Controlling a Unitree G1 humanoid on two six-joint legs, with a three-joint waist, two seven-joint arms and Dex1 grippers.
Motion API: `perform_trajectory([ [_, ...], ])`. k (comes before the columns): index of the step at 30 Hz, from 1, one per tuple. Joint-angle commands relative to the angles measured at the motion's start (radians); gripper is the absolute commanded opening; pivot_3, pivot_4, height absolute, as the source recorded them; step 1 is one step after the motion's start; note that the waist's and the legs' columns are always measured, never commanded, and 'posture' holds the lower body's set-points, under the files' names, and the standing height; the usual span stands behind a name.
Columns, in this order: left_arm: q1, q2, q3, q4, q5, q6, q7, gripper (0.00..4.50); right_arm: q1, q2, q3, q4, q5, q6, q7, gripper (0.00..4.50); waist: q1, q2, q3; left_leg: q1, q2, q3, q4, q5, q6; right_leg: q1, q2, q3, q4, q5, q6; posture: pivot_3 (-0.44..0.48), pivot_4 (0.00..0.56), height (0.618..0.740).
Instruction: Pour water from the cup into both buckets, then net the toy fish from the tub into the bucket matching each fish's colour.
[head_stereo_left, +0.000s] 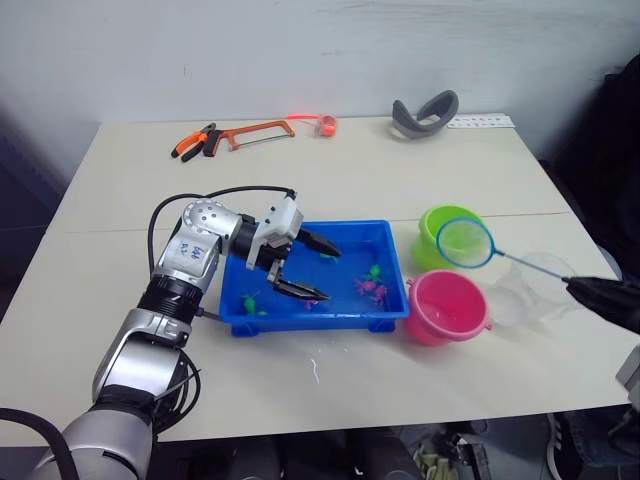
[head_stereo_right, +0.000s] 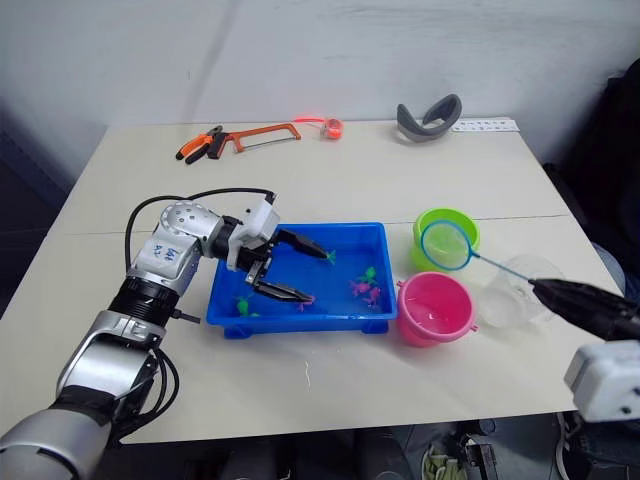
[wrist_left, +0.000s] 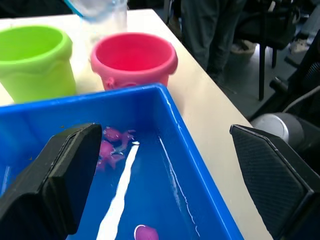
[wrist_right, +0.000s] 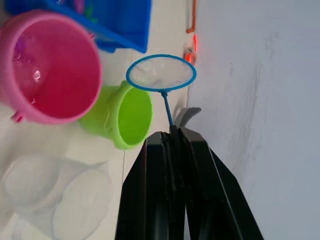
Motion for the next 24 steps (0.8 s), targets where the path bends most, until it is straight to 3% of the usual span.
perform_trajectory([
  [1,0.006,0.011,0.001,-0.05,0.007,0.0,-0.001,4.47,-0.133,-0.125,0.153,-0.003,0.05,0.111,-0.015,0.0,0.001,0.0,0.0,0.0,0.0,0.0,0.0,0.0,0.001,0.0,0.0,0.0,0.0,0.0,0.0,0.0,0.15,0.74],
  [6,0.045,0.041,0.015,-0.127,-0.004,0.049,0.023,4.47,-0.438,-0.214,0.542,0.088,0.063,0.116,0.007,0.0,0.008,0.0,0.0,-0.002,0.001,-0.001,-0.005,0.0,0.001,-0.003,-0.001,-0.001,-0.002,0.0,-0.001,0.0,0.15,0.74],
  [12,0.115,0.098,0.045,-0.244,-0.023,0.125,0.066,4.47,-0.707,-0.135,0.855,0.207,-0.012,0.052,0.115,0.0,0.008,0.001,0.001,-0.004,0.001,0.0,-0.005,0.0,0.001,-0.005,-0.003,-0.002,-0.003,-0.001,-0.001,0.0,0.15,0.74],
  [24,0.221,0.181,0.096,-0.434,-0.062,0.255,0.148,4.47,-0.948,-0.027,1.066,0.519,-0.188,-0.256,0.219,0.0,0.007,0.001,0.001,-0.003,0.001,0.001,0.001,0.0,0.002,-0.004,-0.003,-0.003,0.002,-0.001,-0.001,0.0,0.15,0.74],
])
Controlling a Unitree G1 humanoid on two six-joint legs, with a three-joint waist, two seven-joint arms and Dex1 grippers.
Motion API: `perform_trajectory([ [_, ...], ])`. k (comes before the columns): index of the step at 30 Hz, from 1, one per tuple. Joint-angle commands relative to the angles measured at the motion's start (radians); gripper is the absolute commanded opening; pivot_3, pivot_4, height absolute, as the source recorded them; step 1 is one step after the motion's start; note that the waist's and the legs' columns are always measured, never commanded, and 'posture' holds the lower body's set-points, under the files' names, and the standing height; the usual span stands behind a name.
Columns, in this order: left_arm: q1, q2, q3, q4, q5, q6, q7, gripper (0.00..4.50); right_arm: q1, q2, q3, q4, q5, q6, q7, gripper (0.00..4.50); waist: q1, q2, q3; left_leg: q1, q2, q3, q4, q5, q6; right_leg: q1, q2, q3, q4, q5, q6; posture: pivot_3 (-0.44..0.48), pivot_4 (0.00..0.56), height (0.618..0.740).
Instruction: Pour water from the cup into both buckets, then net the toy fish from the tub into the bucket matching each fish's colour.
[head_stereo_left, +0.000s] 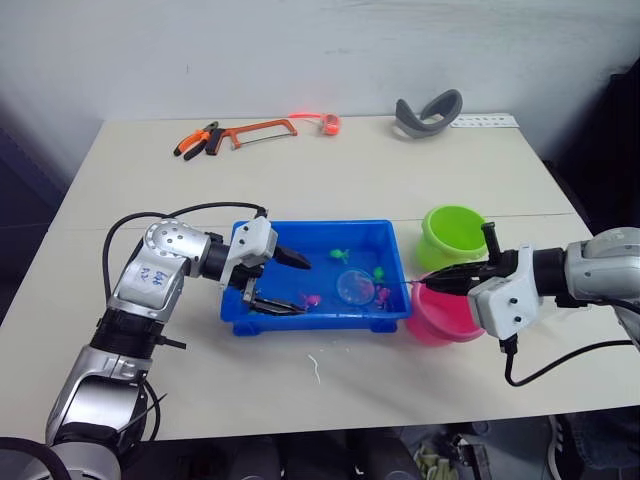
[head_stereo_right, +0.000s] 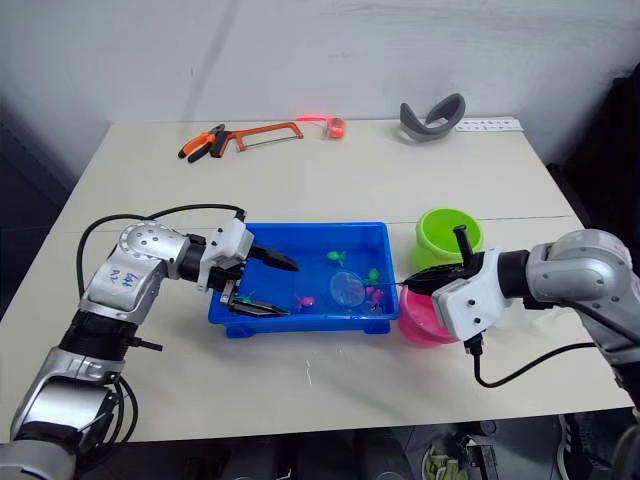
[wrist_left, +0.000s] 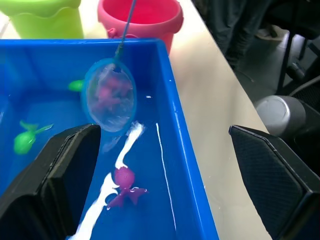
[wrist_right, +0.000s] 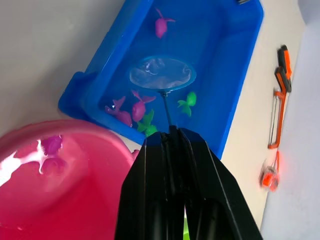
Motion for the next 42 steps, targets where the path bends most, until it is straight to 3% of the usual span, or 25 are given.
perform_trajectory([
  [1,0.008,0.015,0.03,-0.058,-0.031,0.024,0.019,4.47,-0.057,0.02,0.012,0.07,-0.048,-0.074,-0.006,0.0,0.0,0.0,0.0,0.0,0.0,0.0,0.0,0.0,0.0,0.0,0.0,0.0,0.0,0.0,0.0,0.0,0.15,0.74],
  [11,0.023,0.033,0.034,-0.092,-0.051,0.052,0.051,4.47,-0.206,0.048,0.096,0.278,-0.162,-0.267,-0.01,0.0,-0.005,0.001,0.001,0.0,0.001,0.0,0.0,0.0,0.0,0.0,-0.001,0.0,0.0,0.0,0.0,0.0,0.15,0.74],
  [18,0.016,0.033,0.03,-0.081,-0.054,0.047,0.048,4.47,-0.154,-0.014,0.098,0.211,-0.012,-0.285,0.058,0.0,-0.004,0.001,0.001,0.0,0.001,0.0,0.0,0.0,0.0,0.0,-0.001,0.0,0.0,0.0,0.0,0.0,0.15,0.74],
  [25,0.001,0.02,0.021,-0.06,-0.051,0.035,0.042,4.47,-0.068,-0.033,0.054,0.092,0.09,-0.13,0.063,0.0,-0.004,0.001,0.001,0.0,0.001,0.0,0.001,0.0,0.0,0.0,-0.002,0.0,0.001,0.0,0.0,0.0,0.15,0.74],
  [29,-0.009,0.015,0.016,-0.053,-0.052,0.031,0.033,4.47,-0.073,-0.022,0.038,0.107,0.022,-0.156,0.035,0.0,-0.005,0.001,0.001,0.0,0.001,0.0,0.001,0.0,0.0,0.0,-0.002,0.0,0.001,0.0,0.0,0.0,0.15,0.74],
  [35,-0.01,0.024,0.009,-0.049,-0.049,0.029,0.008,4.47,-0.025,-0.049,0.034,0.097,0.074,-0.082,0.076,0.0,-0.003,0.001,0.001,0.0,0.001,0.0,0.0,0.0,0.0,0.0,-0.001,0.0,0.0,0.0,0.0,0.0,0.15,0.74],
  [42,-0.007,0.04,0.004,-0.049,-0.04,0.02,-0.018,4.47,0.097,-0.034,-0.031,-0.032,0.214,0.182,0.058,0.0,0.0,0.001,0.001,0.0,0.001,0.0,0.001,0.0,0.0,0.001,-0.002,0.0,0.001,0.0,0.0,0.0,0.15,0.74],
])
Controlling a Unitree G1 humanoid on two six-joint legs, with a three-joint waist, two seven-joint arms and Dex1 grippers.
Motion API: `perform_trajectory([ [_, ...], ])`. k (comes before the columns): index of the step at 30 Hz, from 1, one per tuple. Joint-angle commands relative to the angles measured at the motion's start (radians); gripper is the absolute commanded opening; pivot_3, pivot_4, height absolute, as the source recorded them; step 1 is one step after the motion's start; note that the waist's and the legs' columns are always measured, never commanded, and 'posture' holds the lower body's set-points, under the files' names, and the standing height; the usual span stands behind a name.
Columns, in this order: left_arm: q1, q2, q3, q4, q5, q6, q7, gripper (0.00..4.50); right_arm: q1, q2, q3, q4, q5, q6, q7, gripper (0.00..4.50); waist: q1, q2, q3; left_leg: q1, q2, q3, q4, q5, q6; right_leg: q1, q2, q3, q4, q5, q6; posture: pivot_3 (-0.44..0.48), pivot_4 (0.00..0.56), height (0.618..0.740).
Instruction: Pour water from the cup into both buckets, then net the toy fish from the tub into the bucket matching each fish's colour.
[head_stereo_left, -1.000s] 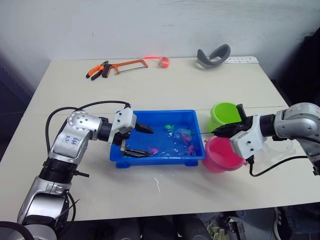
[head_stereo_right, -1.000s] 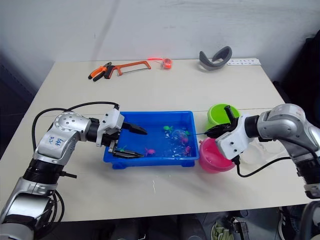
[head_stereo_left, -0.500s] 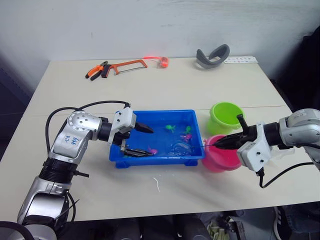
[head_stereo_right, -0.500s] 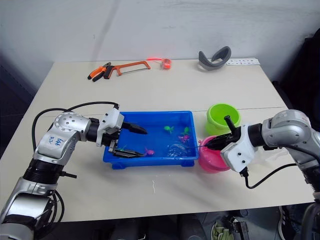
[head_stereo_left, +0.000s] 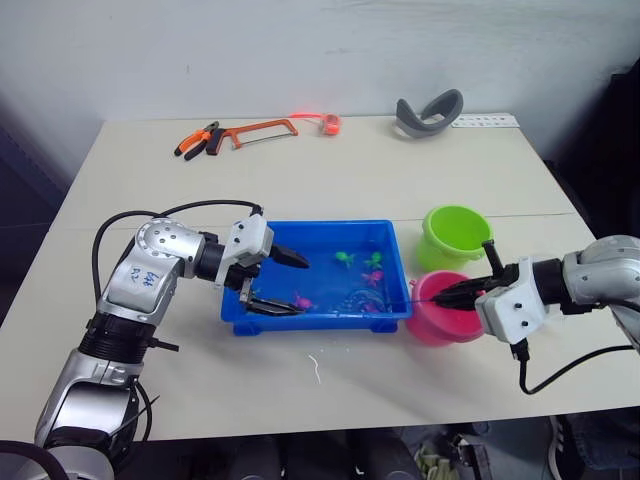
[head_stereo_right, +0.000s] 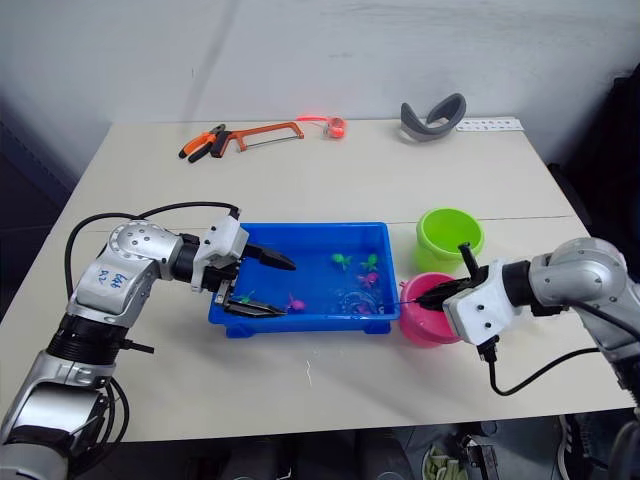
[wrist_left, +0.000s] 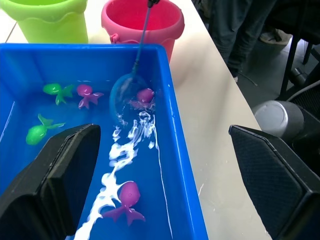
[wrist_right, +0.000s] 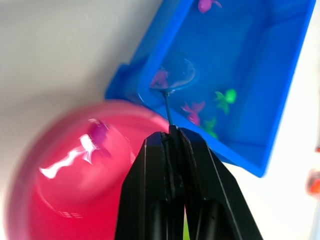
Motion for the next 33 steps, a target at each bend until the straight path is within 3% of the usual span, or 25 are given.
perform_trajectory([
  [1,-0.012,0.016,0.004,-0.01,-0.008,-0.016,-0.016,4.47,0.031,0.002,-0.07,-0.096,0.103,0.177,-0.021,0.0,0.0,0.0,0.0,0.0,0.0,0.0,0.0,0.0,0.0,0.0,0.0,0.0,0.0,0.0,0.0,0.0,0.15,0.74],
  [5,-0.03,0.014,0.001,0.011,-0.003,-0.022,-0.024,4.47,0.061,0.018,-0.121,-0.166,0.215,0.439,-0.055,0.0,0.001,0.0,0.0,0.0,0.0,0.0,0.0,0.0,0.0,0.0,0.0,0.0,0.0,0.0,0.0,0.0,0.15,0.74],
  [10,-0.045,0.01,-0.002,0.031,0.001,-0.032,-0.029,4.47,0.087,0.059,-0.16,-0.21,0.279,0.623,-0.101,0.0,0.002,0.0,0.0,0.0,0.0,-0.001,-0.001,0.0,0.0,0.0,0.001,0.0,0.0,0.0,0.0,0.0,0.15,0.74],
  [14,-0.046,0.01,-0.001,0.038,0.0,-0.034,-0.029,4.47,0.109,0.092,-0.189,-0.245,0.304,0.716,-0.13,0.0,0.002,0.0,0.0,-0.001,-0.001,0.0,-0.001,-0.001,0.001,0.0,0.001,0.0,-0.001,0.0,0.0,0.0,0.15,0.74],
  [20,-0.05,-0.001,0.008,0.038,-0.017,-0.016,-0.021,4.47,0.193,0.104,-0.335,-0.325,0.37,0.836,-0.189,0.0,0.004,0.0,0.0,-0.001,-0.001,-0.001,-0.001,-0.001,0.001,0.0,0.001,0.0,-0.002,0.0,0.0,0.0,0.15,0.74],
  [27,-0.087,-0.07,-0.007,0.061,-0.037,-0.007,-0.023,4.47,0.462,0.14,-0.766,-0.582,0.531,1.064,-0.262,0.0,0.008,0.0,0.0,-0.003,-0.001,-0.002,-0.001,-0.001,0.001,0.0,0.001,-0.001,-0.003,0.0,0.0,0.0,0.15,0.74],
  [33,-0.153,-0.148,-0.049,0.159,-0.017,-0.066,-0.063,4.47,0.745,0.246,-1.16,-0.776,0.594,1.191,-0.254,0.0,0.019,0.0,0.0,-0.003,-0.001,-0.003,-0.003,-0.001,0.0,0.001,0.004,0.0,-0.005,0.0,0.001,0.0,0.15,0.74],
])
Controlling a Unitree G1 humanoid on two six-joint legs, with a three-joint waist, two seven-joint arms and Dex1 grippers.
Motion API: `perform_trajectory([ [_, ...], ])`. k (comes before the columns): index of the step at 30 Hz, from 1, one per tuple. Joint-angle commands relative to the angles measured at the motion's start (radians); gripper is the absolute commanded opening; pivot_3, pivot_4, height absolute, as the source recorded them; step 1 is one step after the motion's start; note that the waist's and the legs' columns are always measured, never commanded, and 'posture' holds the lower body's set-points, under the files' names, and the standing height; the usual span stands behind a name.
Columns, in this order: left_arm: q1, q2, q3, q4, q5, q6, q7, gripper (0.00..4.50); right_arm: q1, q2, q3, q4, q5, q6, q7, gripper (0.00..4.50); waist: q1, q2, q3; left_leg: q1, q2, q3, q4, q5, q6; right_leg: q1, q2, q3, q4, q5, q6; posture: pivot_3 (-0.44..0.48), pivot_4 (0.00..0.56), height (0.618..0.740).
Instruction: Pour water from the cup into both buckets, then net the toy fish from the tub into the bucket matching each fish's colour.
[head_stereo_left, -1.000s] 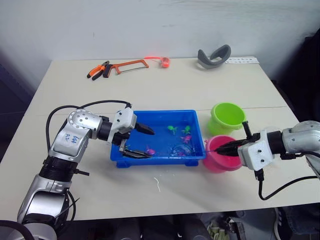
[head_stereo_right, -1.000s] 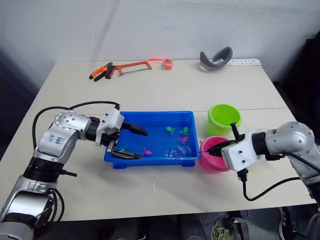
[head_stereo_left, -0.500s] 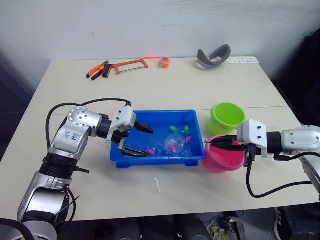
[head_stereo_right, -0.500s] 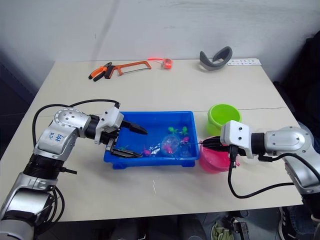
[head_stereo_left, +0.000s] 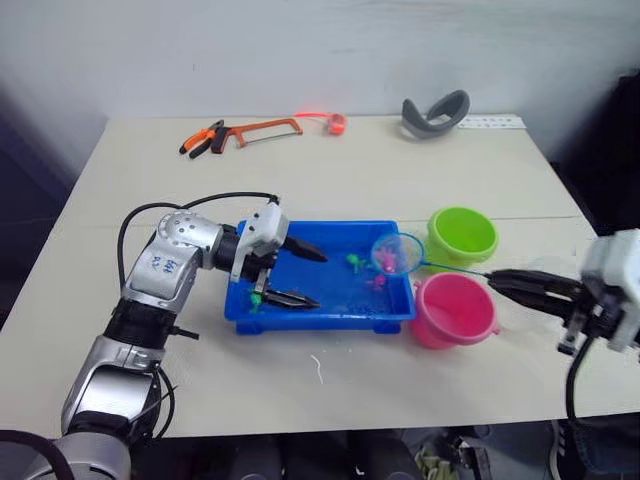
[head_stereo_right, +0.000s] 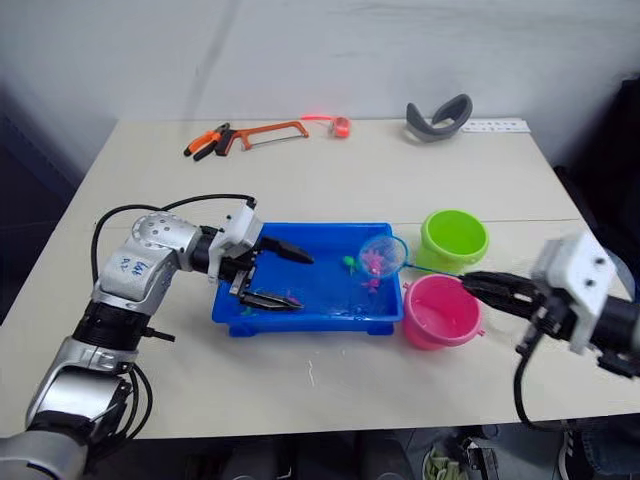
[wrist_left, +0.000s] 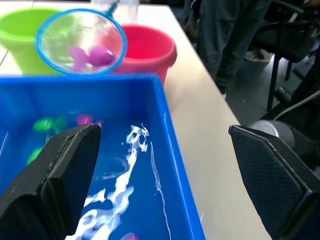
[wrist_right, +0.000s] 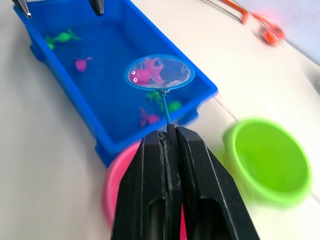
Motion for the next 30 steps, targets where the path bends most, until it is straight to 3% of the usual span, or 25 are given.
perform_trajectory([
  [1,-0.059,-0.039,-0.02,0.065,0.005,-0.059,-0.035,4.47,0.128,0.066,-0.242,-0.114,0.018,0.034,0.01,0.0,0.003,0.0,0.0,0.0,0.0,0.0,0.0,0.0,0.0,0.0,0.0,0.0,0.0,0.0,0.0,0.0,0.15,0.74],
  [6,-0.121,-0.099,-0.046,0.183,0.026,-0.137,-0.078,4.47,0.332,0.188,-0.424,-0.168,-0.063,-0.057,0.057,0.0,0.006,-0.001,0.0,0.001,-0.003,0.001,-0.003,0.0,0.0,0.0,0.002,0.002,-0.002,0.0,0.0,0.0,0.15,0.74],
  [11,-0.164,-0.147,-0.052,0.276,0.042,-0.197,-0.104,4.47,0.412,0.239,-0.431,-0.179,-0.245,-0.282,0.065,0.0,0.001,-0.001,0.0,0.001,-0.005,0.001,-0.006,-0.002,0.003,0.0,0.002,0.002,-0.004,0.0,0.0,0.0,0.15,0.74],
  [16,-0.186,-0.171,-0.048,0.325,0.055,-0.229,-0.115,4.47,0.413,0.23,-0.347,-0.191,-0.46,-0.602,0.085,0.0,-0.008,-0.001,0.0,0.001,-0.005,0.0,-0.006,-0.002,0.003,0.0,0.002,0.001,-0.004,0.0,0.0,0.0,0.15,0.74],
  [22,-0.193,-0.176,-0.039,0.342,0.058,-0.244,-0.111,4.47,0.398,0.166,-0.308,0.007,-0.824,-1.349,0.076,0.0,-0.014,-0.001,0.0,0.001,-0.007,0.001,-0.006,0.001,-0.002,0.0,0.002,0.001,-0.004,0.0,0.001,0.0,0.15,0.74],
  [26,-0.189,-0.166,-0.034,0.337,0.058,-0.243,-0.108,4.47,0.325,0.135,-0.327,0.093,-0.9,-1.501,-0.007,0.0,-0.014,-0.001,0.0,0.002,-0.007,0.001,-0.006,0.001,-0.002,0.0,0.001,0.002,-0.004,0.0,0.001,0.0,0.15,0.74],
  [30,-0.183,-0.155,-0.031,0.334,0.059,-0.242,-0.107,4.47,0.316,0.114,-0.318,0.16,-0.889,-1.492,-0.037,0.0,-0.014,-0.001,0.0,0.003,-0.006,0.001,-0.006,0.002,-0.003,0.0,0.001,0.002,-0.003,0.0,0.001,0.0,0.15,0.74],
])
